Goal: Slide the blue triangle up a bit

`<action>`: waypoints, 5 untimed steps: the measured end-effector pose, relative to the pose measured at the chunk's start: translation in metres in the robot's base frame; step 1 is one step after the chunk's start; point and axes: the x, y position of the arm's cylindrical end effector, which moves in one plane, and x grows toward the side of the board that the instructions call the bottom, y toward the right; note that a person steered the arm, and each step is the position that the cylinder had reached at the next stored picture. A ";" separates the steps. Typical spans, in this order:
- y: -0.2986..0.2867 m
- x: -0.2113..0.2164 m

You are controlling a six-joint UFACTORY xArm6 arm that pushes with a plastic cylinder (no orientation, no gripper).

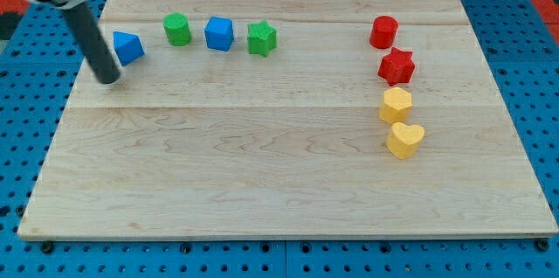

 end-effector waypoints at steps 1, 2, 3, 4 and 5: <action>0.024 -0.016; 0.022 -0.045; 0.042 -0.026; 0.000 -0.030; -0.034 -0.033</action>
